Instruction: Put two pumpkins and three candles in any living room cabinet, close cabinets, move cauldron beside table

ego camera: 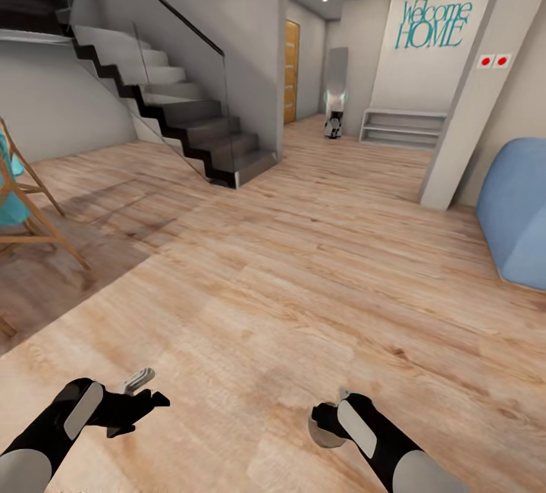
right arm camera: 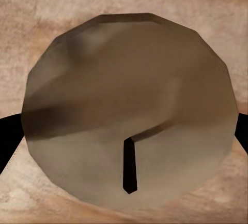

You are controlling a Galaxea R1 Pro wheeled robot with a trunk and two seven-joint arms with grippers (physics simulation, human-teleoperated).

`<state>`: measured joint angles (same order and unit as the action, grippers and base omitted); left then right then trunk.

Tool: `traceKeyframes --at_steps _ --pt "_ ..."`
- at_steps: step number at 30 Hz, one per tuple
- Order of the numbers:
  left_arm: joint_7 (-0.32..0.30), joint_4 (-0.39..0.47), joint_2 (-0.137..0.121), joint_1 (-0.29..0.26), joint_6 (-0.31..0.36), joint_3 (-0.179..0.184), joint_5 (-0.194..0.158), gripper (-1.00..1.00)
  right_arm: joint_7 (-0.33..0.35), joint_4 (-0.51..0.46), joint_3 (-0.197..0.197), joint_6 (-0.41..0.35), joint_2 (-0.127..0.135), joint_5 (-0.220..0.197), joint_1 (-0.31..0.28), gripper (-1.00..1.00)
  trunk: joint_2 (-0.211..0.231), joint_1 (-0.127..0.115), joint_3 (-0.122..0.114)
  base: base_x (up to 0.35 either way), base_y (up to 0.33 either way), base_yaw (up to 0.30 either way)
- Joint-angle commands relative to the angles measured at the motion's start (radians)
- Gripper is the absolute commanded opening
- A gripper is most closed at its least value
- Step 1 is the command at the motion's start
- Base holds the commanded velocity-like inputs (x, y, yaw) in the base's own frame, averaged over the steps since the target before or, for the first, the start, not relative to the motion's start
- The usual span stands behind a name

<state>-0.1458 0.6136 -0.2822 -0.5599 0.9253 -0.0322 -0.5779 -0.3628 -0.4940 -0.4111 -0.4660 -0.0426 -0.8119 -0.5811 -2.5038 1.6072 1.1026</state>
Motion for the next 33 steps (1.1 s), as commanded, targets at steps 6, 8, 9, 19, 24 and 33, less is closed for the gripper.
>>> traceKeyframes --at_steps 6,8,9,19,24,33 --pt "0.0 0.0 -0.001 0.0 -0.015 0.001 0.001 1.0 -0.006 0.0 0.0 0.006 0.0 -0.002 0.0 -1.0 0.001 -0.003 -0.016 0.0 0.0 0.22" --pt "0.0 0.0 -0.001 0.0 -0.015 0.001 0.001 1.0 -0.007 0.0 0.0 0.005 0.0 -0.002 0.0 -1.0 0.002 -0.004 -0.022 0.0 0.0 0.223" --pt "0.0 0.0 -0.002 0.0 -0.015 0.001 0.001 1.0 -0.007 0.0 0.0 0.004 0.001 -0.002 0.0 -1.0 0.002 -0.004 -0.024 0.0 0.0 0.224" --pt "0.0 0.0 -0.001 0.0 -0.016 0.0 0.001 1.0 -0.008 -0.039 0.0 0.002 0.003 0.0 0.0 -1.0 0.025 -0.019 -0.049 0.0 0.0 0.224" --pt "0.0 0.0 -0.003 0.0 -0.016 0.001 0.001 1.0 -0.006 -0.041 0.0 0.0 0.002 -0.001 0.0 -1.0 0.06 -0.038 -0.059 0.0 0.0 0.224" --pt "0.0 0.0 0.0 0.0 -0.016 0.001 0.001 1.0 -0.004 -0.04 -0.001 0.0 0.003 0.0 0.0 -1.0 0.123 -0.072 -0.076 0.0 0.0 0.217"
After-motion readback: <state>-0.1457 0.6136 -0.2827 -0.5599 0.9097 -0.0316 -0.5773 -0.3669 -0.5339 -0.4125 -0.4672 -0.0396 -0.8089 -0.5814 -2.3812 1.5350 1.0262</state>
